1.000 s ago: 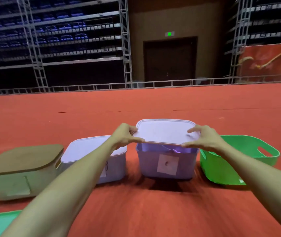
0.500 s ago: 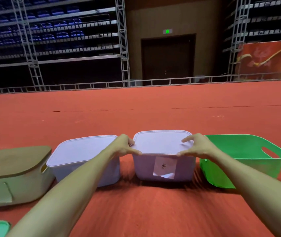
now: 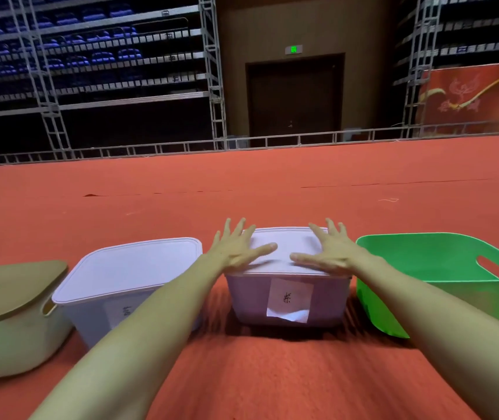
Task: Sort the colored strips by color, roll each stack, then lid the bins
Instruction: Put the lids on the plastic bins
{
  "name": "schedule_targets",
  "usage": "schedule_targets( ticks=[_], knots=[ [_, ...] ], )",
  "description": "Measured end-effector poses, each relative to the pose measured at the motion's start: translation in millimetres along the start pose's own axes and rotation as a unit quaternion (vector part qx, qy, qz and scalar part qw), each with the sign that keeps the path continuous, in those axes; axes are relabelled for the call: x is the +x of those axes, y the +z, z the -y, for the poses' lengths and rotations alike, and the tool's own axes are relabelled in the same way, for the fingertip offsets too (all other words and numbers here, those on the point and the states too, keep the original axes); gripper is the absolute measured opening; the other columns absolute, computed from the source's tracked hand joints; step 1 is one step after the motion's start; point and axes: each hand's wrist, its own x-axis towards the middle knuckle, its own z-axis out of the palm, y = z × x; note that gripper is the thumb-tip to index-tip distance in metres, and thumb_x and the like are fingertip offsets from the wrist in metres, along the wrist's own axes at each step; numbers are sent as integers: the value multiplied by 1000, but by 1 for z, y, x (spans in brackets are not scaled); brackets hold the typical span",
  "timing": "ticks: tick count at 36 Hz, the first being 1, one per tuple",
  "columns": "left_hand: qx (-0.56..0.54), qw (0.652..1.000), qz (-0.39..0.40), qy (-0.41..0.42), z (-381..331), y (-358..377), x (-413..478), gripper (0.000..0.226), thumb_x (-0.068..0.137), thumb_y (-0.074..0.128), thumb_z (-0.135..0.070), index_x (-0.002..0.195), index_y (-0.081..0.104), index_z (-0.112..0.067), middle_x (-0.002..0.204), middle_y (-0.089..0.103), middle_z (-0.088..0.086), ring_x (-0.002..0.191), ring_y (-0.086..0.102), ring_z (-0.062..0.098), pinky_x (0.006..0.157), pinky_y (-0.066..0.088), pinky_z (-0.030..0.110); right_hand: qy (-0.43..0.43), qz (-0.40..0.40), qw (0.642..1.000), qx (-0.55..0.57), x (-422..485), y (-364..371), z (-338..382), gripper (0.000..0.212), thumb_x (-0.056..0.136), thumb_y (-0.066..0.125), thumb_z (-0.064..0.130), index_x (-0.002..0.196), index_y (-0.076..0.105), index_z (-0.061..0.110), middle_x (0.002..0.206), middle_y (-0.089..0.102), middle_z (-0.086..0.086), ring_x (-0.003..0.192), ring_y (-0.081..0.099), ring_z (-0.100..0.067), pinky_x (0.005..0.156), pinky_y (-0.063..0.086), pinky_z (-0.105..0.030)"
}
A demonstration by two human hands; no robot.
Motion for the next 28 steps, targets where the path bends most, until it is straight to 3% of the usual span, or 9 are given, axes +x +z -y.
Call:
schedule_targets(
  ticks=[4, 6, 12, 28],
  knots=[
    [20, 999, 34, 11, 2, 13, 10, 95, 81, 25, -81, 153, 9, -20, 161, 4, 8, 147, -5, 32, 118, 6, 51, 26, 47, 998, -46, 5, 7, -2, 130, 46, 29, 100, 152, 1, 30, 159, -7, -15, 147, -5, -30, 118, 8, -51],
    [39, 999, 33, 17, 2, 14, 13, 100, 76, 23, -84, 152, 11, -20, 160, 8, 9, 146, 2, 30, 118, 10, 50, 34, 51, 996, -69, 9, 9, -2, 129, 46, 26, 101, 152, 4, 30, 159, -4, -16, 147, -3, -29, 118, 10, -51],
    [59, 998, 36, 15, 0, 17, 10, 102, 74, 29, -86, 152, 9, -24, 161, 3, 6, 148, -2, 26, 118, 9, 51, 27, 55, 991, -116, 9, 11, -2, 125, 50, 24, 99, 152, 5, 29, 158, 2, -17, 146, 1, -31, 117, 14, -52],
    [100, 994, 51, 12, 3, 12, 11, 103, 73, 21, -89, 153, 5, -25, 161, -1, 7, 148, -3, 26, 118, 7, 52, 15, 58, 992, -113, 14, 11, 1, 124, 51, 25, 99, 151, 7, 28, 158, 2, -18, 146, 0, -30, 116, 15, -53]
  ],
)
